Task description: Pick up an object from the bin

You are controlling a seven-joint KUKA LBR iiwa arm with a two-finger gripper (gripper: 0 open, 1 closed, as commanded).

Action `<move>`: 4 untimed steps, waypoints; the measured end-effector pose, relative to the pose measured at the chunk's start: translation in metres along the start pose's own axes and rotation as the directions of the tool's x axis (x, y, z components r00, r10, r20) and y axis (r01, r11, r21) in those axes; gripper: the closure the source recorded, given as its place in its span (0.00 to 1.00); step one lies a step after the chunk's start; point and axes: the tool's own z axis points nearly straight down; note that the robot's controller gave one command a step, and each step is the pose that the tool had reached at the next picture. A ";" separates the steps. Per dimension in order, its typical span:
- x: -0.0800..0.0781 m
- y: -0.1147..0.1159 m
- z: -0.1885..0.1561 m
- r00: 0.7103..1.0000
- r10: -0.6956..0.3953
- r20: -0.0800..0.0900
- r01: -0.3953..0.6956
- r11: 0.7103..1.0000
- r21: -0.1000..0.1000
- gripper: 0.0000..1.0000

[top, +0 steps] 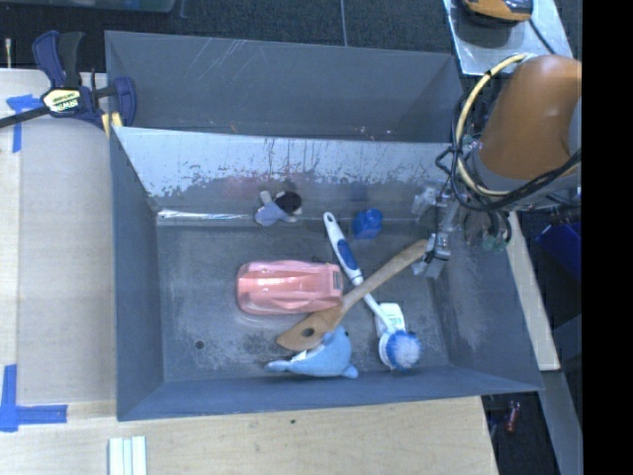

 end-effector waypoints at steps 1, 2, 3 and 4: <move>-0.005 -0.013 -0.073 0.909 -0.417 -0.004 0.417 0.909 -0.002 0.00; 0.002 -0.005 0.004 0.920 -0.392 -0.004 0.392 0.920 -0.001 0.00; 0.047 -0.018 -0.016 0.855 -0.519 0.010 0.519 0.855 0.006 0.00; -0.014 0.026 0.074 0.819 -0.574 0.009 0.574 0.819 0.005 0.00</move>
Offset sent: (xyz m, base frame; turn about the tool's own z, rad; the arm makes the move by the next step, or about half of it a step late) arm -0.0097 0.0057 -0.1055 -0.3242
